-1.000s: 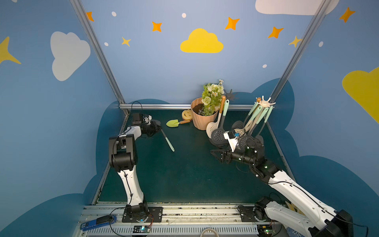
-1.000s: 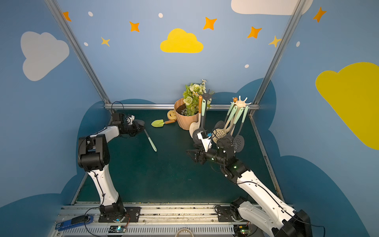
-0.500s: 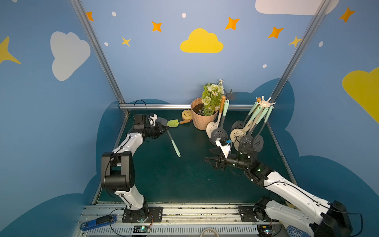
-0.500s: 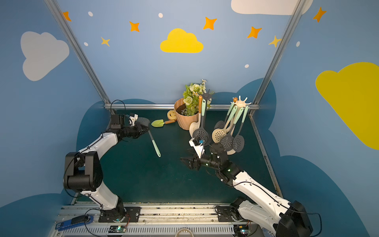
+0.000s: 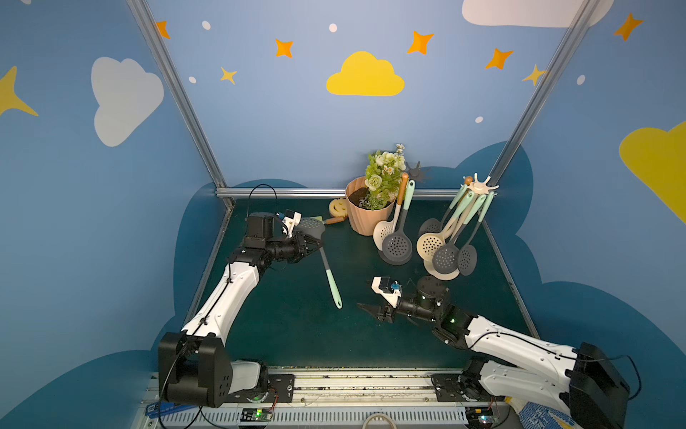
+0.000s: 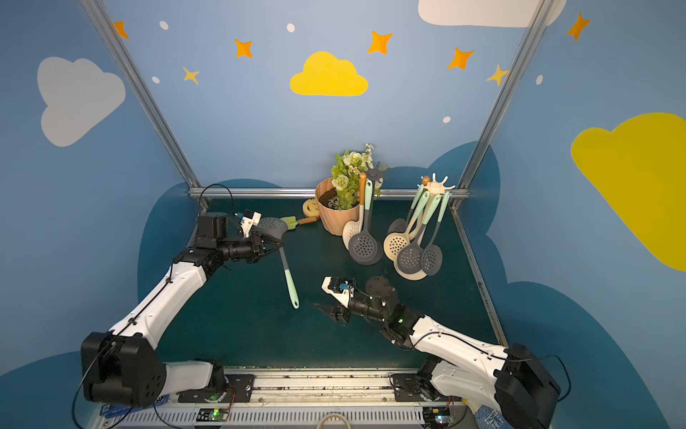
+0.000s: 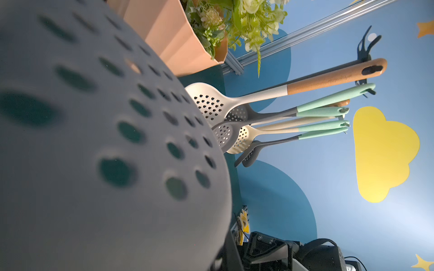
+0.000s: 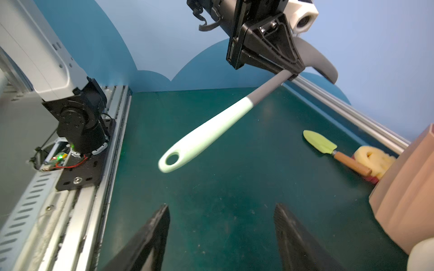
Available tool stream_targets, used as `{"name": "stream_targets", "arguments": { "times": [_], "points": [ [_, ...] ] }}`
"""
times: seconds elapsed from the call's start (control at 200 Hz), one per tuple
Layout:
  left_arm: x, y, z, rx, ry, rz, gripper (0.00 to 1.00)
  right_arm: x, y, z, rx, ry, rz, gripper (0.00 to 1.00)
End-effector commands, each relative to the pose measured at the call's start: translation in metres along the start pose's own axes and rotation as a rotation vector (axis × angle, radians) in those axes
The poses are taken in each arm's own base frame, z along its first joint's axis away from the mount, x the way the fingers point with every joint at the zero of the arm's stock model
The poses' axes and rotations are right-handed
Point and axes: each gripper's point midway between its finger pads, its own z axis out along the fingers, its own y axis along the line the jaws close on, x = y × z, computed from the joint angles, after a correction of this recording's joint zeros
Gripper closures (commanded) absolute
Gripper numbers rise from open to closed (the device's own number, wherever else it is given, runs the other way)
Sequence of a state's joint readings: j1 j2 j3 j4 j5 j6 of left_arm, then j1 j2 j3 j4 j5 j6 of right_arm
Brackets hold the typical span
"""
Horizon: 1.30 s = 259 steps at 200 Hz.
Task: Hang the skimmer on the kitchen utensil rack
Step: Pick up the skimmer from the center of the board.
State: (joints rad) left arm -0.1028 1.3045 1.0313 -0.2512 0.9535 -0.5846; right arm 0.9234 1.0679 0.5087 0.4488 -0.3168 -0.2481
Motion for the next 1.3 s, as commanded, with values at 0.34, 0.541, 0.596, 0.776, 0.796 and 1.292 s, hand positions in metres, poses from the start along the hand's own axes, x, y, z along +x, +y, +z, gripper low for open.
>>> {"name": "stream_targets", "arguments": {
  "times": [0.34, 0.541, 0.596, 0.776, 0.796, 1.292],
  "points": [
    [0.027, -0.038, -0.02, 0.029, 0.008, -0.197, 0.95, -0.034, -0.019, 0.016, 0.232, -0.13, -0.362, 0.31],
    [0.028, -0.043, -0.016, 0.052, 0.051, -0.238, 0.95, -0.054, -0.017, 0.025, 0.281, -0.21, -0.402, 0.3],
    [0.028, -0.042, -0.015, 0.052, 0.06, -0.245, 0.95, -0.059, -0.013, 0.029, 0.273, -0.222, -0.42, 0.31],
    [0.023, -0.03, -0.006, 0.038, 0.081, -0.271, 0.97, -0.074, -0.001, 0.037, 0.246, -0.242, -0.448, 0.31],
    [0.022, -0.03, -0.005, 0.039, 0.082, -0.273, 0.97, -0.075, 0.0, 0.037, 0.243, -0.241, -0.448, 0.31],
    [-0.002, -0.014, 0.014, 0.043, 0.085, -0.358, 0.96, -0.093, 0.008, 0.044, 0.244, -0.291, -0.467, 0.56]
  ]
}}
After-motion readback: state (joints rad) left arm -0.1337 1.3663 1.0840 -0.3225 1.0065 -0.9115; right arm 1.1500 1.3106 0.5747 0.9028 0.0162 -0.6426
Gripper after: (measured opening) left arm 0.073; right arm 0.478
